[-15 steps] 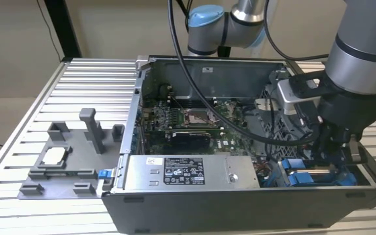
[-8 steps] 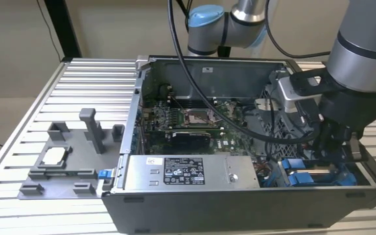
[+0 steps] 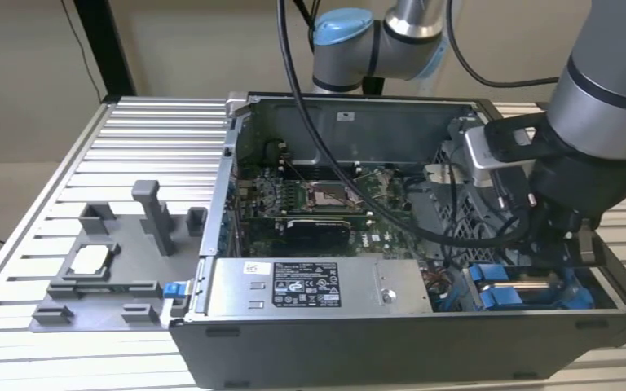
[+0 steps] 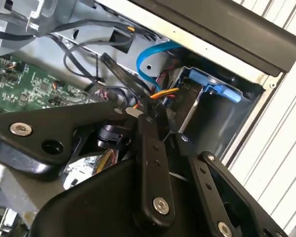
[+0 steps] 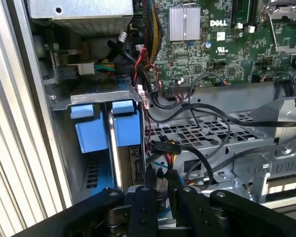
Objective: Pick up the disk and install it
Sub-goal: 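Insert the first disk wire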
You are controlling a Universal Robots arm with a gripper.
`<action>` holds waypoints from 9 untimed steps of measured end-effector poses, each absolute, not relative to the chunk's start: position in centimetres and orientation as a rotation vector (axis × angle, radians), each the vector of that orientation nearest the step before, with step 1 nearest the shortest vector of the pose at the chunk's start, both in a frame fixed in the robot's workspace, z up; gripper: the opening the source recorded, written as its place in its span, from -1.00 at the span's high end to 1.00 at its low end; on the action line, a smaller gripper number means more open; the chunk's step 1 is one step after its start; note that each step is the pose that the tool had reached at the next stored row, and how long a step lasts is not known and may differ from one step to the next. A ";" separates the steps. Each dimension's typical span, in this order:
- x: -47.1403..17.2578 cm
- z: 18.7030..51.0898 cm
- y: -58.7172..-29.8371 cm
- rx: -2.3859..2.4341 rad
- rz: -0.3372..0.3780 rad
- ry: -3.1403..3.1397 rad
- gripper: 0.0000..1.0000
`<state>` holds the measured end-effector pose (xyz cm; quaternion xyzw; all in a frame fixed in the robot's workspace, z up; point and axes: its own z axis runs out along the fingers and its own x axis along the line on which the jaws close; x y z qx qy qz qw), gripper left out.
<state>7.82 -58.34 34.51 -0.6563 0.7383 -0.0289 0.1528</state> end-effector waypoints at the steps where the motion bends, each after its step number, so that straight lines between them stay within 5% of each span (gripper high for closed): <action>1: 7.8 34.5 -58.4 -1.883 -0.082 2.119 -1.00; 9: 7.8 34.0 -58.5 -1.884 -0.081 2.119 -1.00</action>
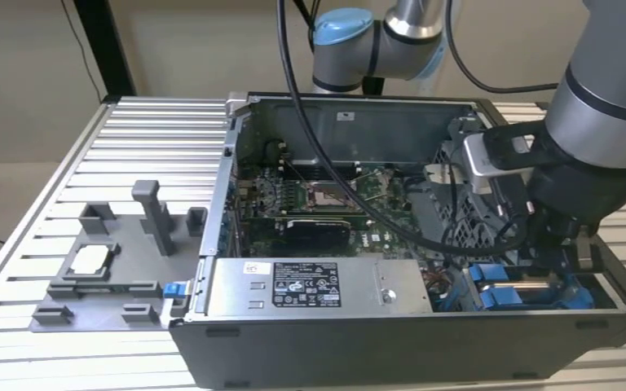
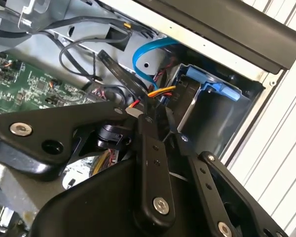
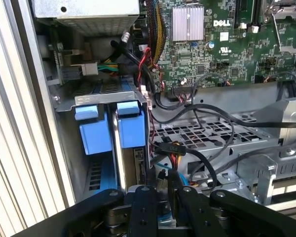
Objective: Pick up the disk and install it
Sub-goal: 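Insert the first disk wire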
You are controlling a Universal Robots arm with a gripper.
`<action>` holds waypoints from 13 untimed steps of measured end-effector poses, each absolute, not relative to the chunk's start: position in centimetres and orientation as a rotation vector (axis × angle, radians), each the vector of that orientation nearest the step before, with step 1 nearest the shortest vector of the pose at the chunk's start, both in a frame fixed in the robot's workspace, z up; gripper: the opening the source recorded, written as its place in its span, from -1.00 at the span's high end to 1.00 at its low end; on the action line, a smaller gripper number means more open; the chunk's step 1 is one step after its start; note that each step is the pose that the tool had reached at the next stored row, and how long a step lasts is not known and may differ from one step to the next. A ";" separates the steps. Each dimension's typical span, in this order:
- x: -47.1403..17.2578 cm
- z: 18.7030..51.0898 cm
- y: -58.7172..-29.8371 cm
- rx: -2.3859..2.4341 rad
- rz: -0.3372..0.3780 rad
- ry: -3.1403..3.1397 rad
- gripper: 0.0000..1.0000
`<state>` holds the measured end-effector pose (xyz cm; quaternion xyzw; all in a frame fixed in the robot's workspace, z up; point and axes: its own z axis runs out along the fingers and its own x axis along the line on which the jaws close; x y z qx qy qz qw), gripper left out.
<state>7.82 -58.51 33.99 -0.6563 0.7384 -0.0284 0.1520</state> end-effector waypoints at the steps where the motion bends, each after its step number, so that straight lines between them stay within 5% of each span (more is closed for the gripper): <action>1: 7.8 33.9 -58.5 -1.883 -0.081 2.119 -1.00; 4: 7.8 33.9 -58.5 -1.884 -0.082 2.119 -1.00; 5: 7.8 33.9 -58.5 -1.884 -0.081 2.119 1.00; 13: 7.5 34.9 -58.5 -1.885 -0.078 2.121 1.00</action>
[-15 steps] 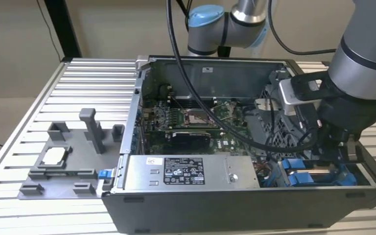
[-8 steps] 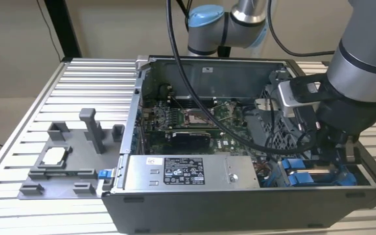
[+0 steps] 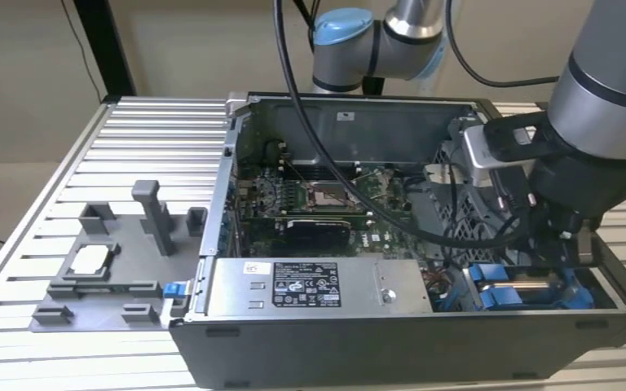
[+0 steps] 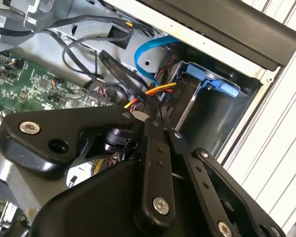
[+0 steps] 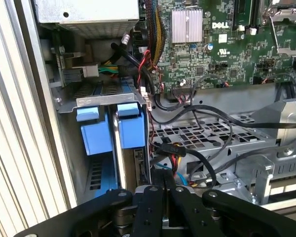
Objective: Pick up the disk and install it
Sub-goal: 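Insert the first disk wire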
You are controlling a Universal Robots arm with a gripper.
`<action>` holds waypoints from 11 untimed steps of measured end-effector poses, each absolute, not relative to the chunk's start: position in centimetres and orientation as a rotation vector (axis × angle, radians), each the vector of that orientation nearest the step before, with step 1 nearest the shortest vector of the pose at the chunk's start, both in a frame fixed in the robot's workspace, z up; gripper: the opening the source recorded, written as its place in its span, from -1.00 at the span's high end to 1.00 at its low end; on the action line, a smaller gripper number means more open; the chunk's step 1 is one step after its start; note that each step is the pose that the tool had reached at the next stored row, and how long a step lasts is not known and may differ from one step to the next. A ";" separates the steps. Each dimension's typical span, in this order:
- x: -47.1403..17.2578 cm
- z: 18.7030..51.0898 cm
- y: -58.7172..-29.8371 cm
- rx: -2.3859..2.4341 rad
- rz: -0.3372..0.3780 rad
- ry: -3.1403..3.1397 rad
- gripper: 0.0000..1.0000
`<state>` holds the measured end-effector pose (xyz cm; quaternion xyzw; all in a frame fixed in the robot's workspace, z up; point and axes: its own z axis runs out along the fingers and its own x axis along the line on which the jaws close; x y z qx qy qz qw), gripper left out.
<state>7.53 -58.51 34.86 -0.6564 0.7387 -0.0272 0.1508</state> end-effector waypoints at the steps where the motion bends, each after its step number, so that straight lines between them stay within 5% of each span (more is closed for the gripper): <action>1: 7.5 34.9 -58.5 -1.885 -0.078 2.121 1.00; 11: 7.5 35.0 -59.0 -1.861 -0.031 2.107 1.00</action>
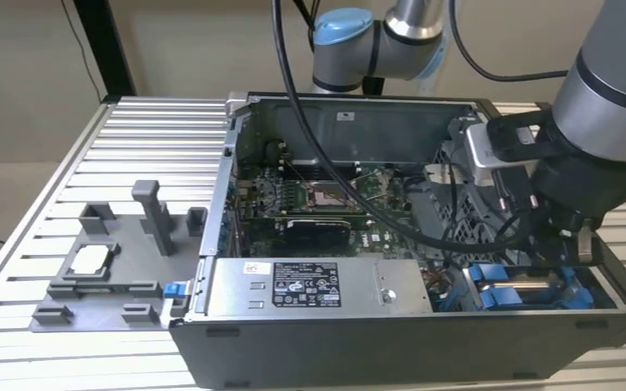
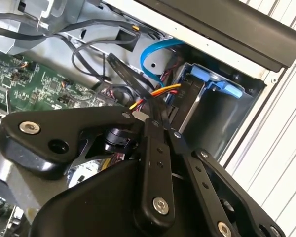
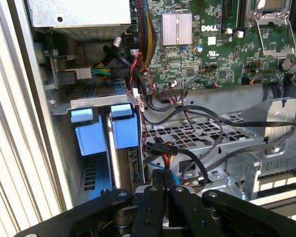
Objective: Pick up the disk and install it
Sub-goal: 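Insert the first disk wire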
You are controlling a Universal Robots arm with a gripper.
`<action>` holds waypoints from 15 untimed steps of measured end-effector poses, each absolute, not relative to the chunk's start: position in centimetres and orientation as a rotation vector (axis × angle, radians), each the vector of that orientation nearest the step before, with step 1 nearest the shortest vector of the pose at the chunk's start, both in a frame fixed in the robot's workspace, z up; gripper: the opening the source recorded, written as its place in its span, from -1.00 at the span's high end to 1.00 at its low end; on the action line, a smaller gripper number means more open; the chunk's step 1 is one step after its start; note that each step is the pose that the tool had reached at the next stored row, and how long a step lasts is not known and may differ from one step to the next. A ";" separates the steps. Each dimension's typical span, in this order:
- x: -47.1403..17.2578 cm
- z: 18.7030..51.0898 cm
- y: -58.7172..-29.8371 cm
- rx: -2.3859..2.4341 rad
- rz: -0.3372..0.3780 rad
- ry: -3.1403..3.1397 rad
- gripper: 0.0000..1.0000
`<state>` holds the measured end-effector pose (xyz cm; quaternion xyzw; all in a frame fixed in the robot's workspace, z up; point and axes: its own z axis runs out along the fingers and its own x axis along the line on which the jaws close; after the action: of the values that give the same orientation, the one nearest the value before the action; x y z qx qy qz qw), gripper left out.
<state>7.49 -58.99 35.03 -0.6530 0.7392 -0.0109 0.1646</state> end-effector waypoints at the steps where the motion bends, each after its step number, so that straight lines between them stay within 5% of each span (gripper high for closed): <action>1: 7.5 35.0 -59.1 -1.861 -0.030 2.107 1.00; 2: 7.5 35.1 -59.3 -1.861 -0.029 2.107 -1.00; 15: 8.2 35.6 -60.6 -1.852 -0.003 2.103 -1.00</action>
<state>8.24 -60.59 35.59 -0.6513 0.7398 -0.0009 0.1688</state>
